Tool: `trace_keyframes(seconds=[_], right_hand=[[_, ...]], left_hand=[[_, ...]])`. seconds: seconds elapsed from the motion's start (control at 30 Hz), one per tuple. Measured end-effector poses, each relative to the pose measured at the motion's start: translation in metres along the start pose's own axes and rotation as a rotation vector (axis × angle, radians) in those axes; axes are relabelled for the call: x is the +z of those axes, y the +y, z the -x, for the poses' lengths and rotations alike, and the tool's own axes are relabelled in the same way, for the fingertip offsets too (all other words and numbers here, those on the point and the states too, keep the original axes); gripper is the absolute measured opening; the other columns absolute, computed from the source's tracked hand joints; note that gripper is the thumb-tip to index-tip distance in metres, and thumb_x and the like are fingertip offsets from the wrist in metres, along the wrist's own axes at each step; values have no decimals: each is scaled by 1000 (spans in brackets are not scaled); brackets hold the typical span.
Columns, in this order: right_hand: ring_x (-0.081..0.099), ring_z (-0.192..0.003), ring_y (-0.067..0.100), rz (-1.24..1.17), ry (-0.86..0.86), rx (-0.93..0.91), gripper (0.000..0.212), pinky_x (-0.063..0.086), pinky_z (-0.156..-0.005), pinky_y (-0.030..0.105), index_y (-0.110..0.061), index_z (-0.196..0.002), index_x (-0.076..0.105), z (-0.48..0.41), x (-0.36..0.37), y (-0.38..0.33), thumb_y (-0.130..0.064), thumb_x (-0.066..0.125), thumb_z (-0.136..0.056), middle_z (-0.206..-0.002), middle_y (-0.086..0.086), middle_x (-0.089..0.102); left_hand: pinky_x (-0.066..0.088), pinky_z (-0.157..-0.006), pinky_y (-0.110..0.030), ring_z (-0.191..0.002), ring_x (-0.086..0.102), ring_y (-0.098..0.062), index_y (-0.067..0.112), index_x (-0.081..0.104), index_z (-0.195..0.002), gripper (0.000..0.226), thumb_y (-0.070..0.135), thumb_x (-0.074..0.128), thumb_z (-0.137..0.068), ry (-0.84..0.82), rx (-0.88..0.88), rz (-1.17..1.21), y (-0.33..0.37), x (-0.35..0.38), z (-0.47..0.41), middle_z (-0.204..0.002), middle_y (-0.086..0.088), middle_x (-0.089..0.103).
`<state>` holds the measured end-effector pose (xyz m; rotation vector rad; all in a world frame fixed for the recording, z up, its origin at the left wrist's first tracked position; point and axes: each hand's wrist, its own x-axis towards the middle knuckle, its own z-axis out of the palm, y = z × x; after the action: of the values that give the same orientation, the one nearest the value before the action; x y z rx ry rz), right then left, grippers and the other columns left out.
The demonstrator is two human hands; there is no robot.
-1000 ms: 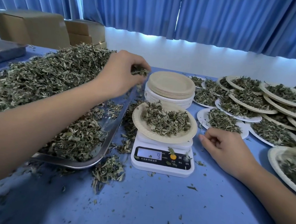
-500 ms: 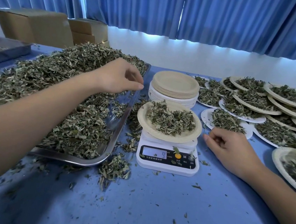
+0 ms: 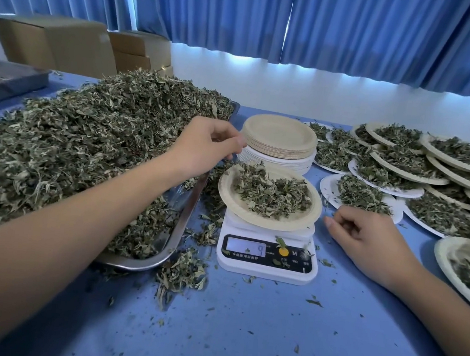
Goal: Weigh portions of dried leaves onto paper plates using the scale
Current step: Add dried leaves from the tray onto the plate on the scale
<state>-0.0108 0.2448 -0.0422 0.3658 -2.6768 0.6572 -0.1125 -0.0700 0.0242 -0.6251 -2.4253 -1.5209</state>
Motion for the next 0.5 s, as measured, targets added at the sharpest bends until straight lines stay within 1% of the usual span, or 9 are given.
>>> trace_keyframes(seconds=[0.07,0.13,0.17,0.23,0.3,0.37,0.43,0.5], right_hand=[[43,-52,14,2,-3,1,39,34,-53,27,-17,-65,50,0,0,0,-34,60,-98,-53,1,47],[44,-53,17,-1,-2,2,38,34,-53,25,-17,-65,51,0,-1,-1,-34,60,-98,-52,1,47],[45,-54,18,-1,-2,4,38,34,-53,25,-17,-65,51,0,-1,-1,-34,60,-98,-52,1,48],[45,-53,18,1,-6,6,38,34,-53,25,-18,-65,51,0,-1,-1,-34,60,-98,-52,1,48],[42,-50,15,-6,-2,9,39,36,-53,30,-18,-64,50,0,-1,-1,-32,61,-99,-52,0,47],[42,-50,14,-10,0,13,39,37,-53,33,-18,-64,50,0,-1,-2,-31,62,-99,-51,0,46],[42,-50,14,-6,0,11,39,36,-53,32,-18,-64,50,0,-1,-2,-31,62,-99,-51,0,46],[41,-50,13,-9,-2,13,39,34,-52,27,-18,-64,50,1,-1,-2,-31,62,-99,-51,0,46]], left_hand=[[49,-65,-16,-72,64,-6,14,77,-96,10,21,71,-94,-13,24,7,0,2,3,-84,-1,75],[55,-81,-27,-84,67,-8,19,77,-99,10,24,71,-94,-39,59,-6,1,6,6,-91,4,75],[54,-89,-31,-91,67,-9,22,77,-101,11,27,70,-94,-56,73,-24,2,7,8,-95,6,75],[51,-97,-36,-101,65,-9,31,74,-102,10,32,69,-94,-79,94,-61,4,10,10,-104,10,71],[49,-100,-39,-106,62,-9,37,72,-102,9,37,68,-94,-92,109,-78,4,12,12,-109,9,68],[49,-100,-42,-107,61,-13,34,74,-104,13,40,69,-93,-110,116,-110,4,14,14,-112,7,66],[50,-97,-44,-107,61,-15,31,75,-105,18,42,70,-91,-135,113,-146,4,15,15,-113,8,66],[51,-95,-44,-108,60,-13,32,76,-103,19,45,70,-90,-154,108,-163,4,16,16,-115,10,65]])
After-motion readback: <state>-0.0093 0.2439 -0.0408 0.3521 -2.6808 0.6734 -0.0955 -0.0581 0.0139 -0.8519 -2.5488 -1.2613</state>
